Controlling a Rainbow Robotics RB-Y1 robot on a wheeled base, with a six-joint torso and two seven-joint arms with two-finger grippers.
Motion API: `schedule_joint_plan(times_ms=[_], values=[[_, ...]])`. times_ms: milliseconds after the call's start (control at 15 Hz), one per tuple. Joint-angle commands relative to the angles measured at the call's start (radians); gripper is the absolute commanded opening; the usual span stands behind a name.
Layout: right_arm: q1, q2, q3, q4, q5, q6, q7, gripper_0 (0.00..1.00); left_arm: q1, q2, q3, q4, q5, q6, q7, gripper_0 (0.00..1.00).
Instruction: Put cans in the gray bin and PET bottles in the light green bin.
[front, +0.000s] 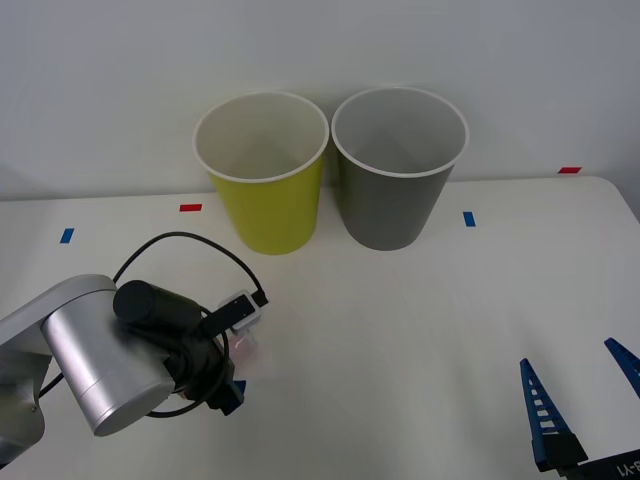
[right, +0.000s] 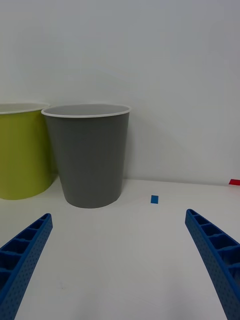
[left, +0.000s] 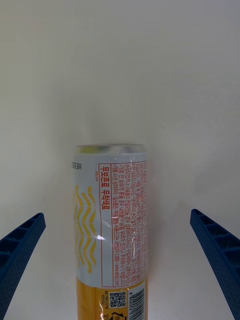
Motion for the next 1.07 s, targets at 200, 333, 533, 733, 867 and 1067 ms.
schedule_joint_plan(times_ms=[200, 333, 533, 733, 867, 1067], values=[[0.0, 0.0, 0.0, 0.0, 0.0, 0.0, 0.0, 0.92, -0.048, -0.033, 0.001, 0.098, 0.033, 0.012, -0.005, 1.0], [0.0, 0.0, 0.0, 0.0, 0.0, 0.0, 0.0, 0.92, -0.053, -0.042, 0.003, 0.118, 0.048, 0.012, -0.002, 1.0], [0.0, 0.0, 0.0, 0.0, 0.0, 0.0, 0.0, 0.92, -0.065, -0.061, 0.007, 0.119, 0.056, 0.07, 0.001, 1.0], [0.0, 0.0, 0.0, 0.0, 0.0, 0.0, 0.0, 0.92, -0.077, -0.067, 0.015, 0.144, 0.065, 0.072, -0.004, 1.0], [0.0, 0.0, 0.0, 0.0, 0.0, 0.0, 0.0, 0.92, -0.088, -0.071, 0.015, 0.156, 0.076, 0.072, -0.004, 1.0], [0.0, 0.0, 0.0, 0.0, 0.0, 0.0, 0.0, 0.92, -0.096, -0.088, 0.015, 0.185, 0.084, 0.073, -0.005, 1.0]])
